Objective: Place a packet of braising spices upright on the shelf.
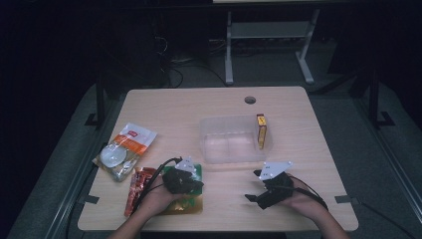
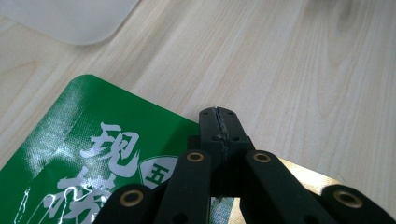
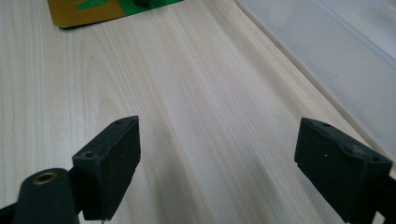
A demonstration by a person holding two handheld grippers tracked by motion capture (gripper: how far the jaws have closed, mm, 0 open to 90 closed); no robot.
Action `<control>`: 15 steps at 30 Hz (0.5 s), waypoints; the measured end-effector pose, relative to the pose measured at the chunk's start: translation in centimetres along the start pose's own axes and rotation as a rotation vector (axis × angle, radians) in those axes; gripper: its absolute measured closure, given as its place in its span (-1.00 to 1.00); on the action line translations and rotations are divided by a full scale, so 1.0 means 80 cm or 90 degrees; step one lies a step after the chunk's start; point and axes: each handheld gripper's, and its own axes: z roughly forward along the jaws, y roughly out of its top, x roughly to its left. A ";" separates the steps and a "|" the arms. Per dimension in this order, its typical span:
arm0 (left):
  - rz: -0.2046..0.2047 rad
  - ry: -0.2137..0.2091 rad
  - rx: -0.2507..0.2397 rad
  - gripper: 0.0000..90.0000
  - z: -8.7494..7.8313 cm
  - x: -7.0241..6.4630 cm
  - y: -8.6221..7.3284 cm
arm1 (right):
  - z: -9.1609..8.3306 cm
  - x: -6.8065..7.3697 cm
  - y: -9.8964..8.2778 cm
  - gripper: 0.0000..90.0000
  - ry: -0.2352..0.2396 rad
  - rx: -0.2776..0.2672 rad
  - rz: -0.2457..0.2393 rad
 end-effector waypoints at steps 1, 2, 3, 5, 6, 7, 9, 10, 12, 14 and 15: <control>-0.006 0.004 -0.011 1.00 0.002 0.000 0.000 | 0.000 0.000 0.000 -0.68 0.000 0.000 0.001; -0.006 0.004 -0.011 1.00 0.002 0.000 0.000 | 0.000 0.000 0.000 -0.68 0.000 0.000 0.001; -0.006 0.003 -0.013 1.00 0.002 0.001 0.000 | 0.000 0.000 0.000 -0.68 0.000 0.000 0.001; -0.012 -0.002 -0.021 1.00 0.003 0.002 0.000 | 0.001 -0.001 0.000 -0.68 0.000 0.000 -0.001; -0.007 -0.001 -0.017 1.00 0.002 0.003 0.000 | 0.001 -0.001 0.000 -0.68 0.000 0.002 -0.001; -0.004 0.007 -0.013 1.00 0.001 0.002 0.000 | 0.001 -0.001 0.000 -0.68 0.000 0.002 -0.001; 0.005 0.009 -0.002 1.00 -0.002 0.005 -0.002 | 0.000 0.000 0.000 -0.68 0.001 -0.002 0.001; 0.001 0.006 -0.003 1.00 -0.002 0.005 -0.003 | 0.000 0.000 0.000 -0.68 0.001 -0.002 0.001; 0.001 0.004 -0.005 1.00 -0.002 0.005 -0.003 | 0.001 -0.001 -0.001 -0.68 0.000 0.000 0.000; 0.001 0.003 -0.009 1.00 0.000 0.004 -0.002 | 0.001 -0.001 0.000 -0.68 0.001 0.001 -0.001; -0.003 0.001 -0.015 1.00 0.002 0.003 -0.001 | 0.001 -0.001 0.000 -0.68 0.002 0.002 -0.001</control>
